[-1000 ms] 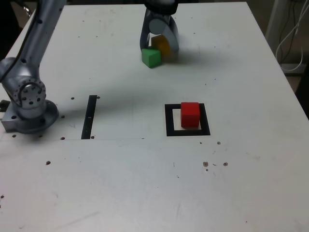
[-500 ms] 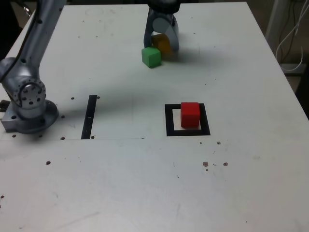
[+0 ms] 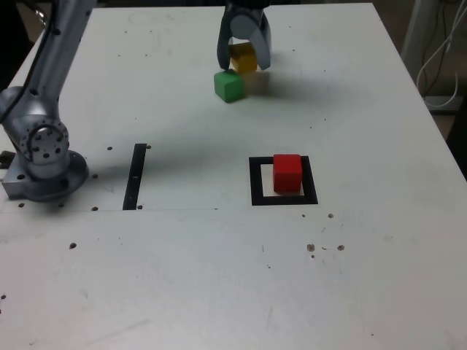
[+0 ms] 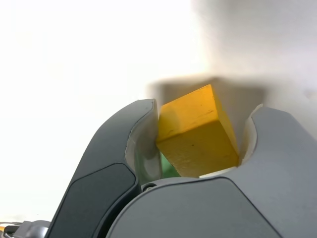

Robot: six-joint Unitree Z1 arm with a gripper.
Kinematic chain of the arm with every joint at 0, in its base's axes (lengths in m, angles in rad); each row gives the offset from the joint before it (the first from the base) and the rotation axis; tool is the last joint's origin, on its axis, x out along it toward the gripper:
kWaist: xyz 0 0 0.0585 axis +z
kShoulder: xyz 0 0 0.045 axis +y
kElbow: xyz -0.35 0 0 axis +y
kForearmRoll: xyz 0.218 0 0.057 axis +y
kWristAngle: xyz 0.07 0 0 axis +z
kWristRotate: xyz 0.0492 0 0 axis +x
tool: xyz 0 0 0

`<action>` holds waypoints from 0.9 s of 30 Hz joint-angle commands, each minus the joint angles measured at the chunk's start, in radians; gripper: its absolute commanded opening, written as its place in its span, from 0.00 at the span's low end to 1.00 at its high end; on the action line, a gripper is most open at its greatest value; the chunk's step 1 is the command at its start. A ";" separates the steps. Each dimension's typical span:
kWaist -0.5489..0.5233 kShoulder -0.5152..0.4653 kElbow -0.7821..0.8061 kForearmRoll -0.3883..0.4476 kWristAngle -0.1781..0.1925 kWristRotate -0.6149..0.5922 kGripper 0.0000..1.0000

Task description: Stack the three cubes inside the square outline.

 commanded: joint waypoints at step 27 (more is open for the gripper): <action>-0.258 -0.212 0.110 0.067 -0.033 -0.167 0.76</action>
